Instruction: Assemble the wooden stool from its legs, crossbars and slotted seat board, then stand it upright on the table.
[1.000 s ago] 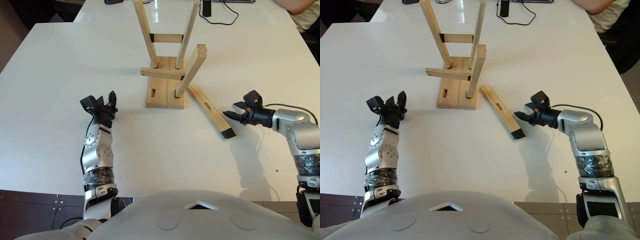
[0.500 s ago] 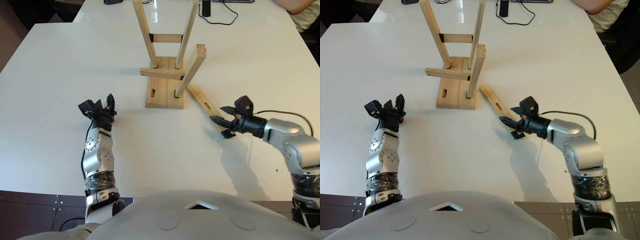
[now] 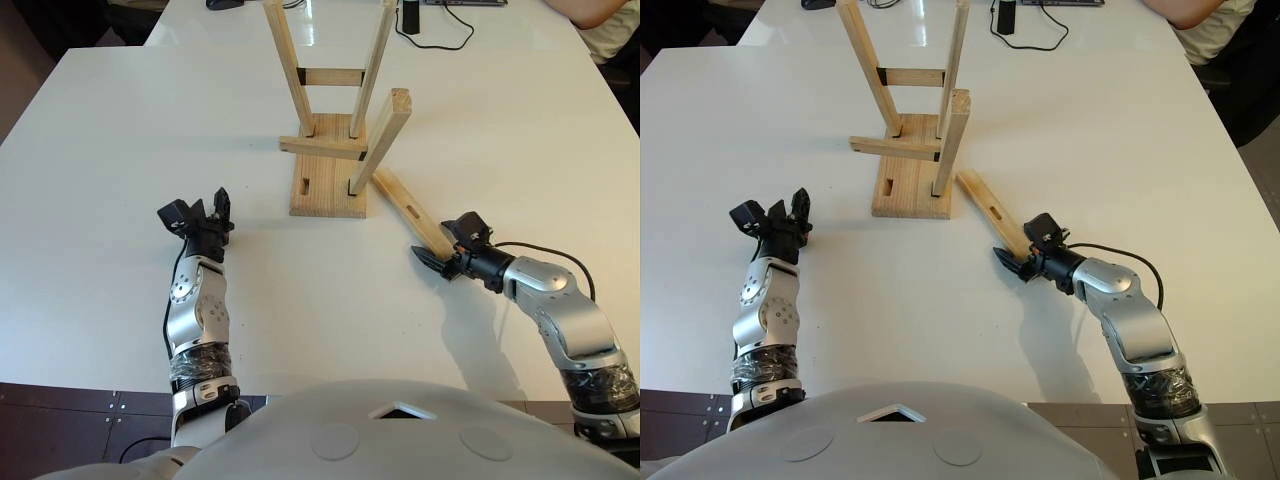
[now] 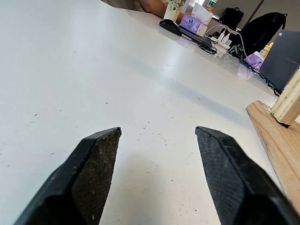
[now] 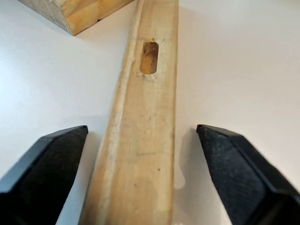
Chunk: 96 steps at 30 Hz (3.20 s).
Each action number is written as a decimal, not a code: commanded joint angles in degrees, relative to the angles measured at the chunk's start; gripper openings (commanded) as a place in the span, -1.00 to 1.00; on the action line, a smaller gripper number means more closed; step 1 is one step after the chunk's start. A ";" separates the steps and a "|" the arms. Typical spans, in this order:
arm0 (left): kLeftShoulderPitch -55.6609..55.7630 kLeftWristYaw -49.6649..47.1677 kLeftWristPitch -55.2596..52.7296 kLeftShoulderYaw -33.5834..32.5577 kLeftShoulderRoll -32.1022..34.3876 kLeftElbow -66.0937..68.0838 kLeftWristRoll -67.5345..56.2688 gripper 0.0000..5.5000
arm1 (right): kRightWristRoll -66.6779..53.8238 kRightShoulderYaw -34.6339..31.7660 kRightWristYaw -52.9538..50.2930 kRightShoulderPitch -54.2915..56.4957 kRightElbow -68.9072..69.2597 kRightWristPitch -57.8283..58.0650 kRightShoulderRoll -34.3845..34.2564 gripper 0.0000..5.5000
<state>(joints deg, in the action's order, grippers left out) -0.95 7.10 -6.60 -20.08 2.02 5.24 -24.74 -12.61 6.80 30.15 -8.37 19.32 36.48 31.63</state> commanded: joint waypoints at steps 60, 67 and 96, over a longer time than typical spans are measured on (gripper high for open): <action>38.68 26.81 -47.52 6.83 26.70 -24.51 -66.84 -0.06 | -51.04 -12.68 21.28 43.35 -0.81 19.74 0.83 -0.26; 36.55 29.03 -46.09 7.79 27.71 -25.61 -64.34 -0.19 | -54.42 -14.22 18.04 44.63 -2.69 21.11 -0.42 -0.26; 19.52 39.37 -10.69 1.40 29.54 8.94 -15.30 -0.26 | -33.60 -22.12 4.81 46.56 -19.54 -4.72 -5.23 0.14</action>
<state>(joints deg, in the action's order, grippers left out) 19.15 47.55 -18.79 -19.72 34.95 14.07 -40.87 -48.76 -15.91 35.19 37.73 2.64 33.42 26.93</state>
